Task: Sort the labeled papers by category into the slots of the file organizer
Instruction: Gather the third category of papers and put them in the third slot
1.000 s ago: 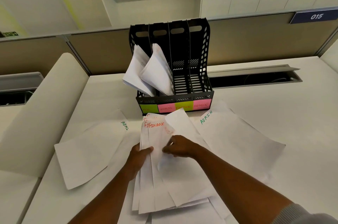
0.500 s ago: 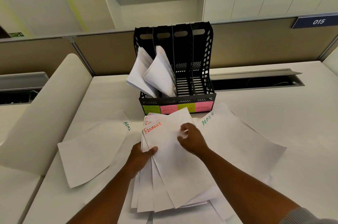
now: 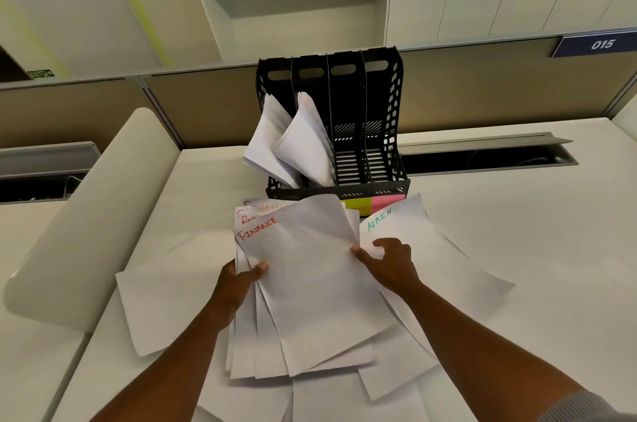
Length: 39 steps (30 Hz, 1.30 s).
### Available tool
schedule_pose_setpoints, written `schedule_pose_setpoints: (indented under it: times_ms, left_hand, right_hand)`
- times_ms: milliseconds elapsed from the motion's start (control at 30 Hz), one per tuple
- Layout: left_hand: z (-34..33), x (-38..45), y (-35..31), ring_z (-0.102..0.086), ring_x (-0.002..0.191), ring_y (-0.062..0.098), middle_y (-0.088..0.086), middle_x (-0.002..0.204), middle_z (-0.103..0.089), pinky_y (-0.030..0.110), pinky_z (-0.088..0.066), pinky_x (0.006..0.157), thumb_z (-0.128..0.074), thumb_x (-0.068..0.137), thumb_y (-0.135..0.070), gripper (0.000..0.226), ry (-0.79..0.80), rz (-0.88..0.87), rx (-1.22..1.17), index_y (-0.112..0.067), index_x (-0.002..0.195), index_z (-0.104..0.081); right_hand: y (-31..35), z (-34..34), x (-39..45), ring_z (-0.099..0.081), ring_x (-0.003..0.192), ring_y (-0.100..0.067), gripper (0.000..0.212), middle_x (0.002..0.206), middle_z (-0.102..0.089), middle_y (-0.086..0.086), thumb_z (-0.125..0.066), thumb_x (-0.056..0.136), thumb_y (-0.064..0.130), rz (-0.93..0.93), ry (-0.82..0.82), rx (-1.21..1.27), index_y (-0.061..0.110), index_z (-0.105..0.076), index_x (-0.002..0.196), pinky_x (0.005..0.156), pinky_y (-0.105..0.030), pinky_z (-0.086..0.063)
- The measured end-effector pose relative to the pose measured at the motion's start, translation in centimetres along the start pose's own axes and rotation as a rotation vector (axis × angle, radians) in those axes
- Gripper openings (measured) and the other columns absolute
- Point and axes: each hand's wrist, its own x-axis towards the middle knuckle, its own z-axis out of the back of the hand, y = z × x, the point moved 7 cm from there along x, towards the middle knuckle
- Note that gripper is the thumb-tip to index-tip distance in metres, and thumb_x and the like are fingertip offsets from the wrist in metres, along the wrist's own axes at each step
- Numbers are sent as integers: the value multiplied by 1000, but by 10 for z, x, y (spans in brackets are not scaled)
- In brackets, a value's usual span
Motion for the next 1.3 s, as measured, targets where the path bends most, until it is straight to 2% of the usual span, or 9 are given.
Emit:
schedule_pose_setpoints:
  times_ms: [267,467,600,667,767,933,1067,1167,1300]
  left_hand:
    - [18,8,-1,-58,112,38,12,123,-63,55,-43,103,-68,88,-23,45,-84,-8,-64,-12,129,-52]
    - [27,14,-23,-62,104,39,15,117,-65,50,-51,94,-67,88,-20,41,-113,-52,-105,-10,126,-57]
    - [19,20,-34,-63,102,35,10,112,-67,45,-53,88,-67,88,-21,34,-92,-80,-109,-14,120,-59]
    - [10,20,-41,-65,100,31,7,109,-68,38,-53,82,-67,88,-23,28,-80,-102,-113,-17,115,-61]
    - [-3,21,-51,-67,98,24,4,109,-70,38,-54,87,-65,90,-25,31,-76,-132,-124,-15,119,-62]
    - [-24,17,-65,-69,98,20,3,109,-72,31,-57,77,-64,91,-29,27,-41,-135,-211,-19,116,-65]
    - [-43,10,-75,-73,91,20,2,102,-75,31,-60,73,-74,83,-33,29,31,-134,-152,-20,108,-69]
    - [-54,5,-84,-72,88,22,-1,94,-74,31,-61,71,-74,82,-32,18,25,-167,-54,-24,97,-66]
    - [-62,-3,-103,-68,92,27,7,103,-69,40,-60,77,-67,86,-42,40,-91,-249,5,-19,117,-58]
  right_hand:
    - [2,1,-6,-37,131,-26,89,141,-47,-1,-41,68,86,-13,57,-30,21,-50,127,102,-47,-38]
    - [28,13,-14,-47,127,-18,94,137,-52,2,-41,64,90,75,33,215,23,-52,128,104,-35,-38]
    - [78,7,-26,-56,116,-16,78,124,-60,5,-42,69,84,215,236,479,28,-56,122,99,-42,-47]
    - [94,4,-29,-55,117,-15,78,124,-60,5,-44,72,80,238,272,565,25,-53,127,98,-37,-46]
    - [105,1,-31,-54,119,-9,77,131,-59,10,-57,73,73,248,271,613,29,-48,136,100,-30,-43]
    - [100,4,-23,-68,95,-19,43,105,-71,0,-76,80,33,166,136,615,19,-62,119,69,-22,-55]
    - [101,11,-20,-66,93,-24,30,105,-68,-5,-66,88,20,142,50,615,17,-60,117,73,-29,-54]
    - [110,18,-20,-65,93,-22,26,107,-66,-5,-59,91,13,164,-10,612,18,-58,116,67,-20,-51]
    - [131,31,-26,-59,107,-24,35,117,-61,-5,-54,95,17,266,-161,555,10,-49,129,80,-22,-52]
